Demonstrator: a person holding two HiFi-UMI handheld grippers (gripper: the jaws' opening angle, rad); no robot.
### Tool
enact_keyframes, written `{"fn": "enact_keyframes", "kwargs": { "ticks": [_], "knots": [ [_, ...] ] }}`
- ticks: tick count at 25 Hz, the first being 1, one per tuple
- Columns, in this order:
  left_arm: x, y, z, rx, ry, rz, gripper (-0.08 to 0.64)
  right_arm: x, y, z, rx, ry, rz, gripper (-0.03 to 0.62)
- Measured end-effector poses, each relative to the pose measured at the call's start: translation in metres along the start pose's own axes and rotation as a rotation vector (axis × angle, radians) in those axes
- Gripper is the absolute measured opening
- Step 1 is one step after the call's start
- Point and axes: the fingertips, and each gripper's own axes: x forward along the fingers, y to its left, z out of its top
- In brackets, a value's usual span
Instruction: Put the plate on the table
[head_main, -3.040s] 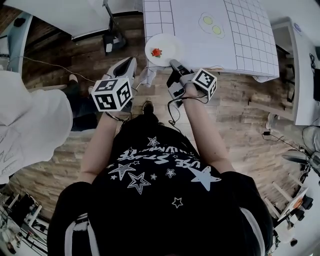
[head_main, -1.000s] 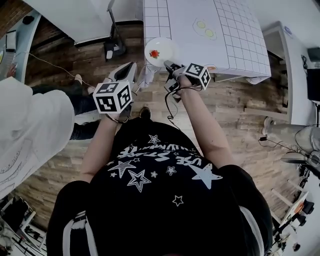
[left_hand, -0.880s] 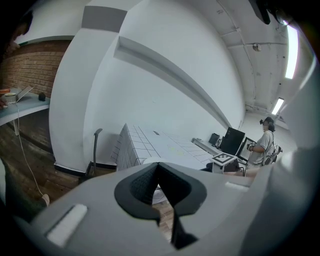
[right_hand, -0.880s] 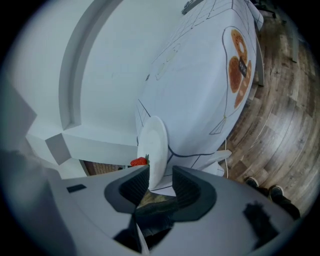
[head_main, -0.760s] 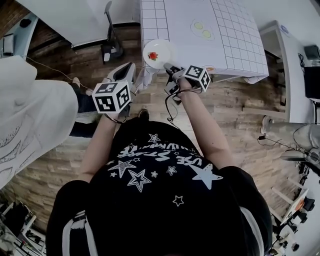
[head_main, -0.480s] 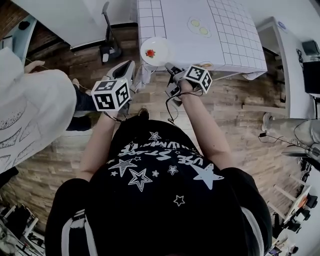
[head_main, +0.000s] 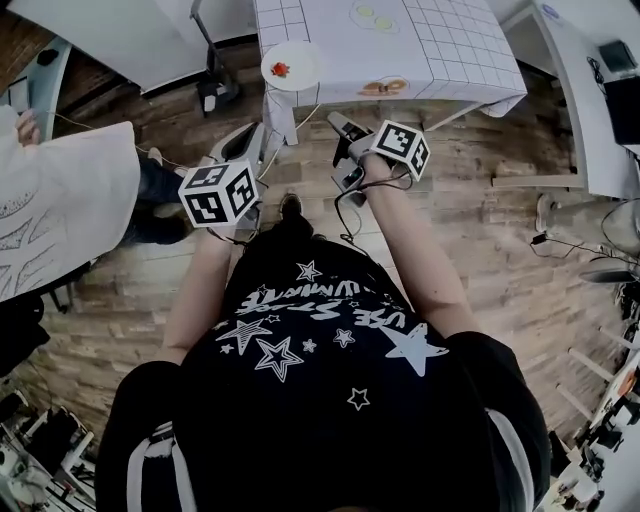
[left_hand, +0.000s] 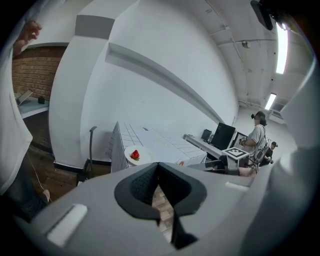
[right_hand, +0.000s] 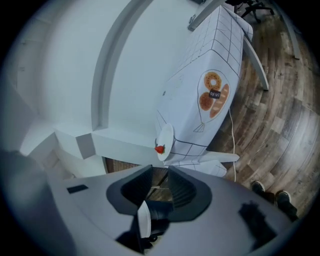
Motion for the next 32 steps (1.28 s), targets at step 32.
{"fn": "enact_keyframes", "kwargs": {
  "ticks": [32],
  "knots": [
    [-0.133, -0.008, -0.090, 0.023, 0.073, -0.174, 0.009, -0.083, 0.025, -0.161, -0.060, -0.083, 0.184, 0.014]
  ]
}}
